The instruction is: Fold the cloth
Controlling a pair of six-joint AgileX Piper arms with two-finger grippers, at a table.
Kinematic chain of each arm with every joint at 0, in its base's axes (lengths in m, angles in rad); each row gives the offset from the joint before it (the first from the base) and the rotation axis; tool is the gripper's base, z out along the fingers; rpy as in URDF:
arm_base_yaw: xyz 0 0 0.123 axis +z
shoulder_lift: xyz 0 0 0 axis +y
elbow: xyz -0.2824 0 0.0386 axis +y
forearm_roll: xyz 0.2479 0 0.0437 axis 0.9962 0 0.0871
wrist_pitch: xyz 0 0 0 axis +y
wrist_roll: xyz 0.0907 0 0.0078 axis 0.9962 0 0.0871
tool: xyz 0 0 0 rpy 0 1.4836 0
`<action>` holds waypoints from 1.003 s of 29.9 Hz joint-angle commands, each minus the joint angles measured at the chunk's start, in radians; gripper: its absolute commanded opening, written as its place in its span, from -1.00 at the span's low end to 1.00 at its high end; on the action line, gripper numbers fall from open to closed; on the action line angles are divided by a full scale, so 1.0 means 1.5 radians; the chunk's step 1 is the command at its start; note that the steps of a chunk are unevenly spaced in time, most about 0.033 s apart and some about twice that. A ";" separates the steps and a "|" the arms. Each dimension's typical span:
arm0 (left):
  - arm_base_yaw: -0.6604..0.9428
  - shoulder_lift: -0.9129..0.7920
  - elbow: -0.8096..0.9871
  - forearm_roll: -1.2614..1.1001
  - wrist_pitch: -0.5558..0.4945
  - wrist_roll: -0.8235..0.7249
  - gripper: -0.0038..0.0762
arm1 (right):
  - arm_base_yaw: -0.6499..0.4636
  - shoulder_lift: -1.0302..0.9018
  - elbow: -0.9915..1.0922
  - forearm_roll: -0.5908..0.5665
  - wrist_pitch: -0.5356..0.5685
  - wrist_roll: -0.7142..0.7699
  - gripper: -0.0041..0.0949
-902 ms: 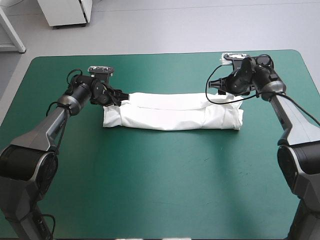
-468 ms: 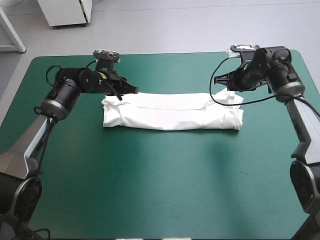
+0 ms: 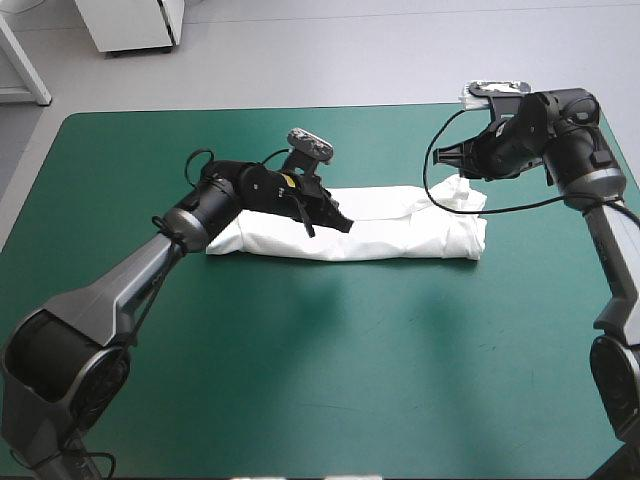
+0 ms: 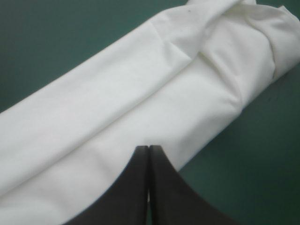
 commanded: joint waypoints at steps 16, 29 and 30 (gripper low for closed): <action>-0.021 0.130 -0.035 -0.040 -0.073 -0.010 -0.93 | -0.003 -0.037 -0.021 -0.004 -0.026 -0.007 -0.25; -0.021 0.141 -0.035 -0.045 -0.055 -0.010 -0.93 | -0.179 -0.037 0.059 0.212 -0.024 -0.046 0.06; -0.021 0.141 -0.035 -0.045 -0.055 -0.010 -0.93 | -0.198 -0.037 0.082 0.229 -0.025 -0.060 0.10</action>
